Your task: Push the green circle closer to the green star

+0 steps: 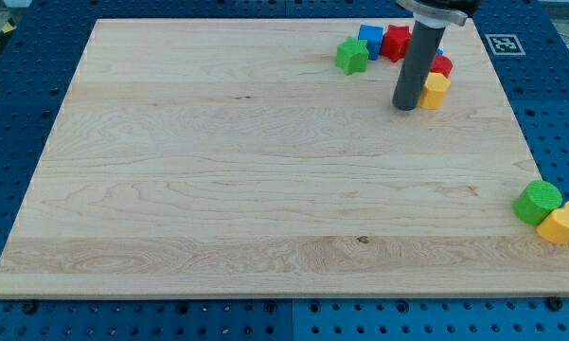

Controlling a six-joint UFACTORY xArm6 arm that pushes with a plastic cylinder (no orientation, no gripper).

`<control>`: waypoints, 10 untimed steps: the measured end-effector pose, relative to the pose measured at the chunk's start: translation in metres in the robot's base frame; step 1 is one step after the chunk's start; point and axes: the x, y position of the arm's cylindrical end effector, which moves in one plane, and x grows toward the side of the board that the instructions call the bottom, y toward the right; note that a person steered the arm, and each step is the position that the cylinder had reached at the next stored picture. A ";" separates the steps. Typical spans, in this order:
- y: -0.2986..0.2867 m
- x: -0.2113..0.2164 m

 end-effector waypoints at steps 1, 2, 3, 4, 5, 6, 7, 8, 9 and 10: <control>0.000 0.037; 0.039 0.061; 0.098 0.072; 0.153 0.099; 0.184 0.125; 0.192 0.151; 0.192 0.165; 0.191 0.175; 0.170 0.176; 0.140 0.173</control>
